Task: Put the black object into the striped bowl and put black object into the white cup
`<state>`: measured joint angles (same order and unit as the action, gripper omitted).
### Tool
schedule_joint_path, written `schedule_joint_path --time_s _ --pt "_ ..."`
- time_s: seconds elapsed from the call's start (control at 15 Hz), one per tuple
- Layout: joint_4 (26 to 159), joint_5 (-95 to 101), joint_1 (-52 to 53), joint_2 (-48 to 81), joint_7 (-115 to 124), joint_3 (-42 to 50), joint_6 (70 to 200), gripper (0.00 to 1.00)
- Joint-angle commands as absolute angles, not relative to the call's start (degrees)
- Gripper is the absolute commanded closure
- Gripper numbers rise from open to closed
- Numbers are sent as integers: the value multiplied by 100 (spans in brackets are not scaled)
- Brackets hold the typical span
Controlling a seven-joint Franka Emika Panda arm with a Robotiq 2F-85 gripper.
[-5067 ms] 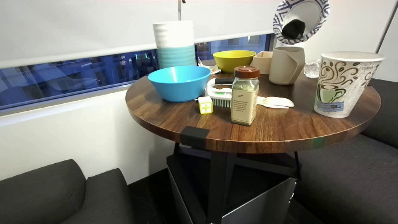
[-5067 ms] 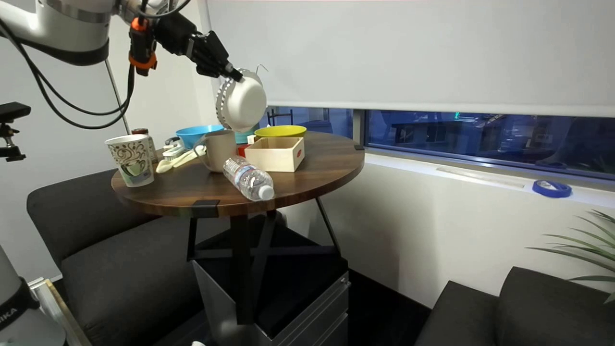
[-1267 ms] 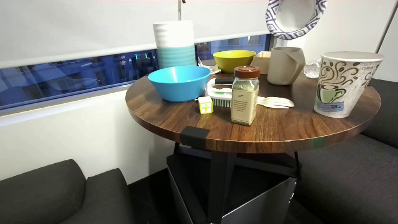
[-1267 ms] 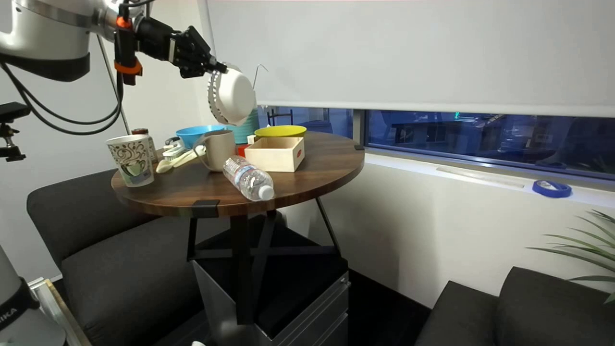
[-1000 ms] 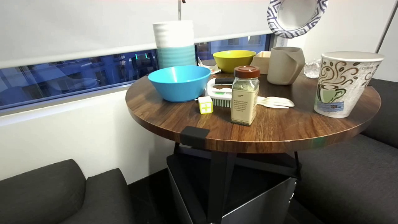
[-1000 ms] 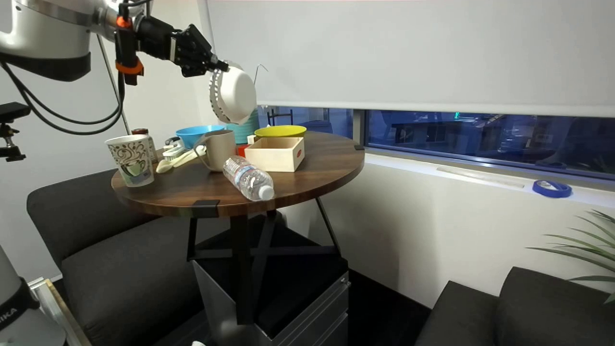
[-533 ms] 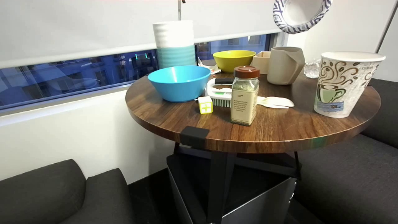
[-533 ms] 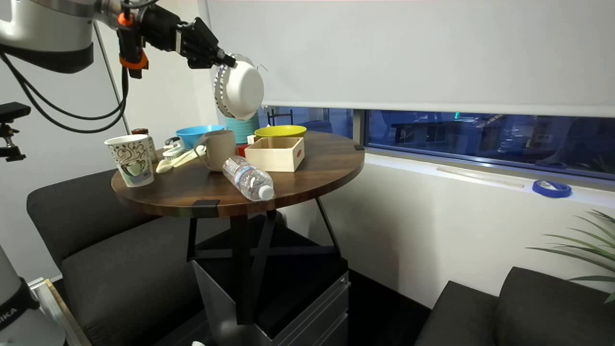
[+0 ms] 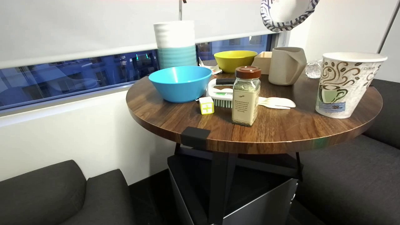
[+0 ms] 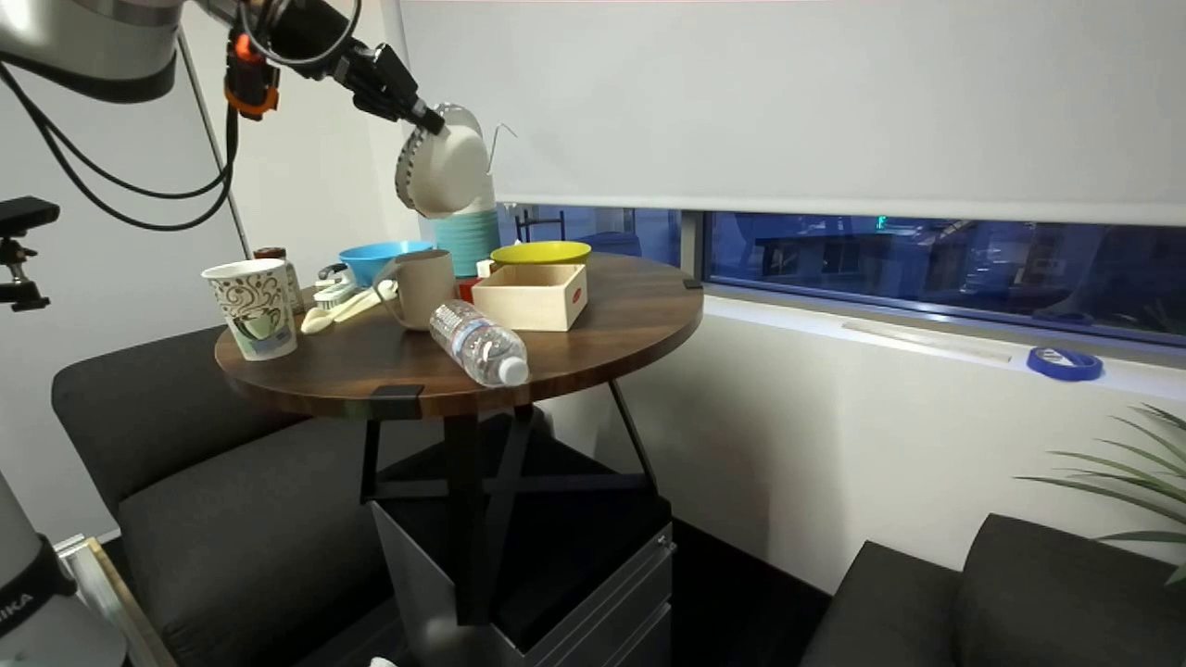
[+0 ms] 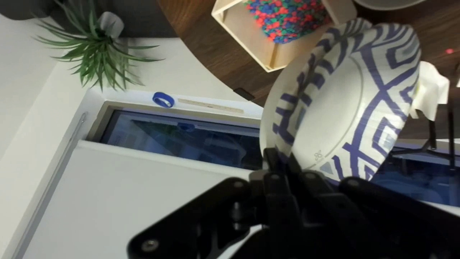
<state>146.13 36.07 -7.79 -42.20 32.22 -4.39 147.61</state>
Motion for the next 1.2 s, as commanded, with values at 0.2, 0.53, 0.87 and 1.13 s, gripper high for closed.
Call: schedule_joint_path --time_s 0.2,0.53,0.87,1.13 --pt "14177 1298 -339 -3714 2152 -273 14609 99" --pt "13903 9 163 -3321 1349 -6 14203 99" --pt "13642 -604 308 -2872 994 106 13771 99" --pt "13344 -867 275 -2393 930 113 13414 99"
